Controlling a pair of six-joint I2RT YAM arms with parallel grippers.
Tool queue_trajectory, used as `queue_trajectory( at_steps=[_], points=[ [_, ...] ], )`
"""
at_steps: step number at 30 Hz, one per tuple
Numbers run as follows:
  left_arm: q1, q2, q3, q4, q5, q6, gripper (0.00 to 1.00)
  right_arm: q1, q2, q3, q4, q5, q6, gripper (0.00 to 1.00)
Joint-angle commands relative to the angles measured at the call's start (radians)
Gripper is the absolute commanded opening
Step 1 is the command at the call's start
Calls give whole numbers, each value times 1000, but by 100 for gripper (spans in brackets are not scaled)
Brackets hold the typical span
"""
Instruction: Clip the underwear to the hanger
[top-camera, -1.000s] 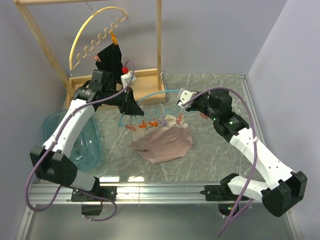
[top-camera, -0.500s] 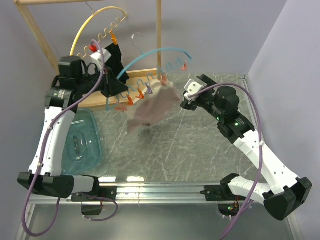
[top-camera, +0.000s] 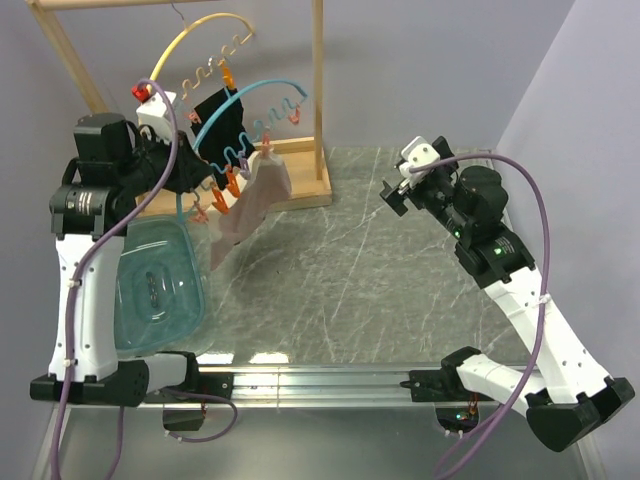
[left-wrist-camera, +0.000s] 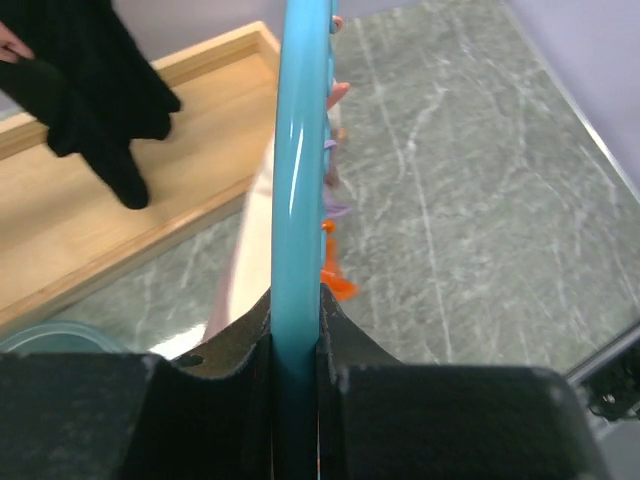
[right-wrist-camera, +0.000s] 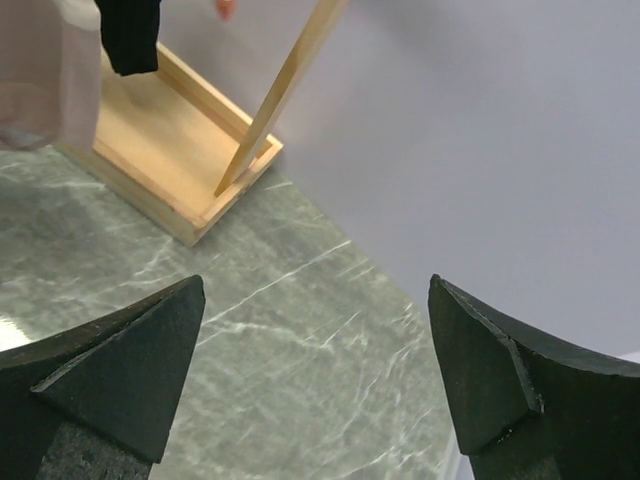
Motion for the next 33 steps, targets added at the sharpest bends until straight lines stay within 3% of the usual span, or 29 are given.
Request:
queue_trajectory(
  at_steps=[1,9,18,33],
  points=[
    [4,65,129,60,-79,0,0,-17,-6,76,-56,13,86,99],
    [3,276,417,103,-194,-16,0,-29,-9,90,-84,29,118,100],
    [-36,320,321,445,-218,-46,0,-31,7,96,-110,22,134,100],
    [-71,549,499,451,-237,-49,0,-31,7,70,-107,24,134,100]
  ],
)
